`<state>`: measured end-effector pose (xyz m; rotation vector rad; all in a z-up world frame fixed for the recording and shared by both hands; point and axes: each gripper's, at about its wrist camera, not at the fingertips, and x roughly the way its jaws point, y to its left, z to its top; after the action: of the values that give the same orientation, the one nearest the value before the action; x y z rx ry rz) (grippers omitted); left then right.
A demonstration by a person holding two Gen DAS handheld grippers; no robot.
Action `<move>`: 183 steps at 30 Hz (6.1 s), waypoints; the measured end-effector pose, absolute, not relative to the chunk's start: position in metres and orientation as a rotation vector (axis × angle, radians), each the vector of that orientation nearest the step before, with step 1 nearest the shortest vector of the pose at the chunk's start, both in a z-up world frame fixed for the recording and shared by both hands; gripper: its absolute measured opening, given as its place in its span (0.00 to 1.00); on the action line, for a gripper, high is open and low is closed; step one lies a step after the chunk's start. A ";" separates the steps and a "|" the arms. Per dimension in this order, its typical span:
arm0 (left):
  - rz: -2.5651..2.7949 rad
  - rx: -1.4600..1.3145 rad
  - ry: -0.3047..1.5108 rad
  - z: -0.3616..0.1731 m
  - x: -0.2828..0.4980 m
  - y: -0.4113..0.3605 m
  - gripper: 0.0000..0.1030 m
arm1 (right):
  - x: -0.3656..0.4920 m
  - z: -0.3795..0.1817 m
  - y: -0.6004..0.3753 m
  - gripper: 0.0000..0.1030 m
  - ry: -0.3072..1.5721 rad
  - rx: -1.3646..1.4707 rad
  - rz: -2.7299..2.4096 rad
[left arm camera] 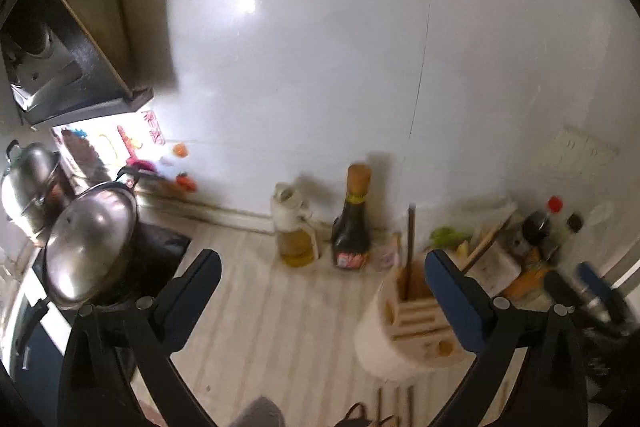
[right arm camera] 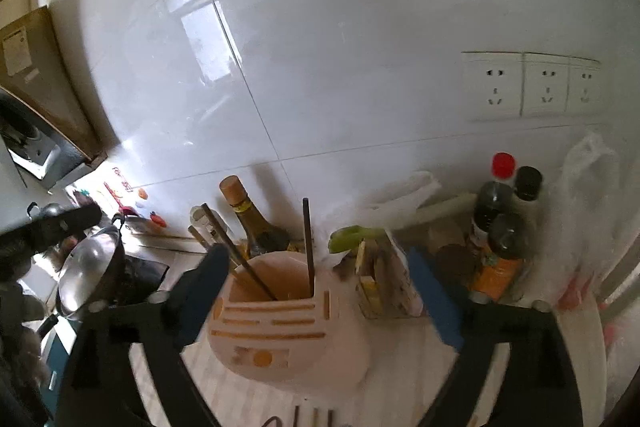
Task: Organize utensils
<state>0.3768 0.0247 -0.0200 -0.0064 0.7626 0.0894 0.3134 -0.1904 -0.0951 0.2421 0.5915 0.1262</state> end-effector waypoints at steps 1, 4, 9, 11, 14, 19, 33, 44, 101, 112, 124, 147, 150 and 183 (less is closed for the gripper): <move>0.078 -0.001 0.778 -0.027 0.374 0.024 1.00 | 0.307 -0.096 -0.191 1.00 0.581 0.243 0.119; 0.061 -0.012 0.832 -0.053 0.365 0.022 1.00 | 0.283 -0.105 -0.192 1.00 0.558 0.242 0.073; 0.023 -0.006 0.977 -0.114 0.347 0.012 1.00 | 0.260 -0.145 -0.204 1.00 0.681 0.318 0.064; 0.022 0.030 1.028 -0.139 0.334 0.003 1.00 | 0.247 -0.167 -0.212 1.00 0.763 0.348 0.034; 0.018 0.105 1.097 -0.180 0.318 -0.009 1.00 | 0.227 -0.192 -0.225 0.76 0.844 0.376 -0.020; -0.010 0.180 1.228 -0.249 0.306 -0.023 1.00 | 0.195 -0.239 -0.248 0.59 1.003 0.459 -0.117; -0.141 0.238 1.358 -0.325 0.319 -0.062 0.26 | 0.171 -0.300 -0.278 0.36 1.178 0.483 -0.259; -0.090 0.243 1.422 -0.322 0.331 -0.052 0.03 | 0.261 -0.351 -0.286 0.27 1.343 0.365 -0.186; -0.176 0.058 1.504 -0.315 0.356 -0.031 0.03 | 0.264 -0.368 -0.270 0.05 1.484 0.262 -0.174; -0.173 0.058 1.407 -0.272 0.331 -0.035 0.02 | 0.253 -0.330 -0.275 0.05 1.340 0.329 -0.102; -0.205 0.058 1.171 -0.174 0.294 -0.030 0.02 | 0.235 -0.263 -0.274 0.04 1.132 0.358 -0.021; -0.206 0.064 0.992 -0.125 0.285 -0.028 0.02 | 0.221 -0.185 -0.244 0.04 0.896 0.316 0.038; -0.202 0.065 0.973 -0.119 0.286 -0.026 0.02 | 0.223 -0.177 -0.241 0.04 0.881 0.312 0.044; -0.228 0.048 0.770 0.011 0.287 -0.007 0.01 | 0.243 -0.018 -0.188 0.04 0.671 0.170 0.220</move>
<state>0.2874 -0.0073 0.0109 0.0483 0.7702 -0.2285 0.2430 -0.1882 -0.0177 0.1705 0.6715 0.2202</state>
